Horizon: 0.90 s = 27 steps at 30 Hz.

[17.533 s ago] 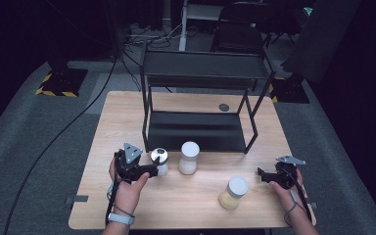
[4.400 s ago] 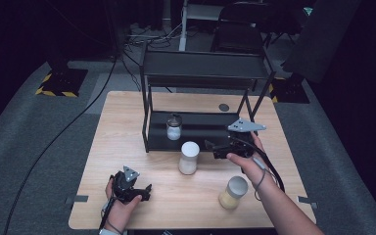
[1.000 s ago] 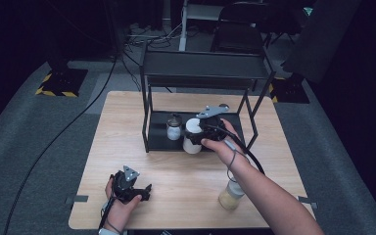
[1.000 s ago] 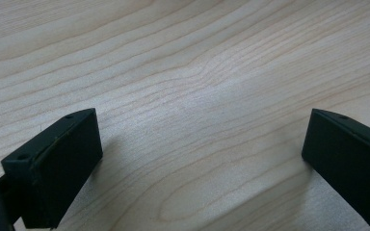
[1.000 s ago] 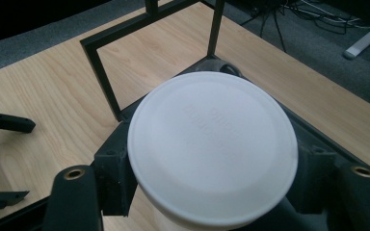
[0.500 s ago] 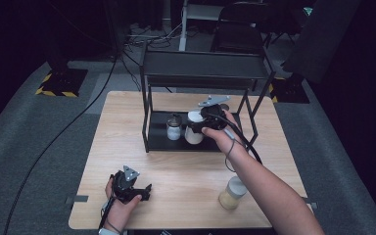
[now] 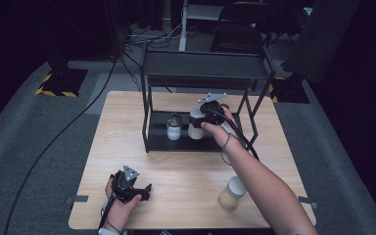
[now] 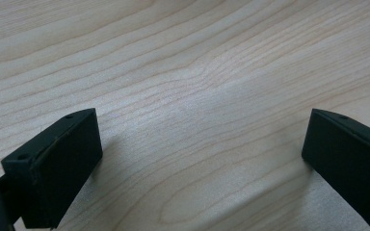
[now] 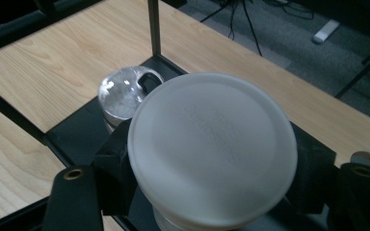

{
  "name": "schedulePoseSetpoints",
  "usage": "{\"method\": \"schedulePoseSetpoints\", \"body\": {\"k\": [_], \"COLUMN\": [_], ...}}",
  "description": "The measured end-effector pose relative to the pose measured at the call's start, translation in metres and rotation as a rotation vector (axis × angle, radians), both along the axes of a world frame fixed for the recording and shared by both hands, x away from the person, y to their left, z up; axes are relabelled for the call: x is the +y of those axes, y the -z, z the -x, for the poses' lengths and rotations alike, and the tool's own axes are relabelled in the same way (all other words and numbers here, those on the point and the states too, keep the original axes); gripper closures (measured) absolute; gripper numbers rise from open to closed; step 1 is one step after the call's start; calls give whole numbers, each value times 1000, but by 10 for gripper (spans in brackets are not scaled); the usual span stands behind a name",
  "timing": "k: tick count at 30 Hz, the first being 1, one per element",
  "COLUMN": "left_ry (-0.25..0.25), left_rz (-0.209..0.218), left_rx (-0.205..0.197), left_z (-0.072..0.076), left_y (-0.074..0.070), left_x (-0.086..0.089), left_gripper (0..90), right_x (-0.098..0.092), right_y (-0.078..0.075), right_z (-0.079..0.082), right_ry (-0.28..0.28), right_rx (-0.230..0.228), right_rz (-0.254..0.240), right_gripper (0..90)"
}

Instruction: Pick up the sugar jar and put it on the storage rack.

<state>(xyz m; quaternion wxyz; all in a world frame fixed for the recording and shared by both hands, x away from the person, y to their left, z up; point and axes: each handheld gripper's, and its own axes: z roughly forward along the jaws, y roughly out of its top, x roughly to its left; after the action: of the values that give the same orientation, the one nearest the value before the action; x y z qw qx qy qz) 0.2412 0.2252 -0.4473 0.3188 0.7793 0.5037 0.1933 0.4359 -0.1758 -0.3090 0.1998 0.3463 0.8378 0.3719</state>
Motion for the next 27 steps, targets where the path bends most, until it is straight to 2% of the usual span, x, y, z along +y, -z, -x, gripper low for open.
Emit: {"method": "schedulePoseSetpoints", "body": {"k": [11,24,25,27], "left_ry": [0,2,2,2], "left_rz": [1,1,1,1], "left_rx": [-1,-1,-1,-1], "left_z": [0,0,0,0], "left_y": [0,0,0,0], "left_x": [0,0,0,0], "left_gripper": [5,5,5,5], "right_x": [-2,-5,-5,-4], "right_y": [19,26,27,27], "right_z": [-17,-22,-21,-20], "right_ry": [28,51,52,63], "right_rx": [50,75,70,73], "right_rz": [2,-23,-24,-24], "right_gripper": [339,333,317,225]}}
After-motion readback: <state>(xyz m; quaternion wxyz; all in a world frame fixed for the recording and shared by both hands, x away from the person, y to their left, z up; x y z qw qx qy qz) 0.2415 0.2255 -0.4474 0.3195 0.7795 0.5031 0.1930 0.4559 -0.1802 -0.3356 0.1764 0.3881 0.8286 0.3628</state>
